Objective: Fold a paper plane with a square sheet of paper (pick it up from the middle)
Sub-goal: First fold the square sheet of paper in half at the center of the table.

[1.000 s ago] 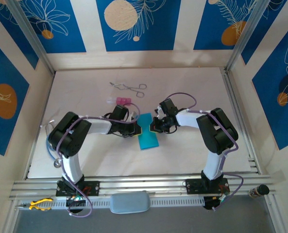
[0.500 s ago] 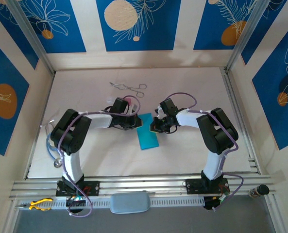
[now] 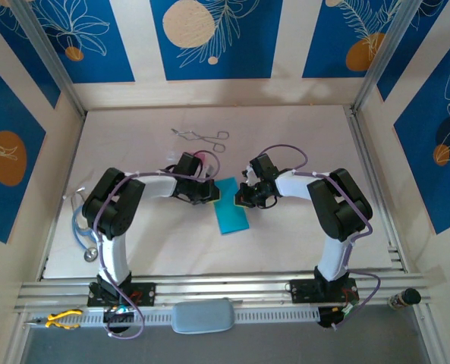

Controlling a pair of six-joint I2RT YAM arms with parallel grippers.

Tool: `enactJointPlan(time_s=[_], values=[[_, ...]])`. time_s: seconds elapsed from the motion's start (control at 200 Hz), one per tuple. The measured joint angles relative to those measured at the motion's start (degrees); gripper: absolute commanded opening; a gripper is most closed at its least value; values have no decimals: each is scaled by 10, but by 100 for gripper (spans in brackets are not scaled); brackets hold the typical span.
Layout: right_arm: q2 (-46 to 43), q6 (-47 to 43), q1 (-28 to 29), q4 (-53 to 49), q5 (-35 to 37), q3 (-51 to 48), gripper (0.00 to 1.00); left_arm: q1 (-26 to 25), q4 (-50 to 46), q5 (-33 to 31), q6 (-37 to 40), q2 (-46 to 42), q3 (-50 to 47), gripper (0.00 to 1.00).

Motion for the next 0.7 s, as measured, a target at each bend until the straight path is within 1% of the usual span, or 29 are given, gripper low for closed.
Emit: enactJointPlan(time_s=[0.17, 0.29, 0.56, 0.7], values=[[0, 0, 0, 0, 0, 0, 0, 8, -23, -4, 12, 2, 33, 8], [0, 0, 0, 0, 0, 0, 0, 13, -36, -16, 19, 19, 48, 8], [1, 0, 0, 0, 0, 0, 0, 17, -51, -23, 30, 33, 54, 8], [1, 0, 0, -1, 0, 0, 0, 19, -56, -16, 27, 34, 58, 10]])
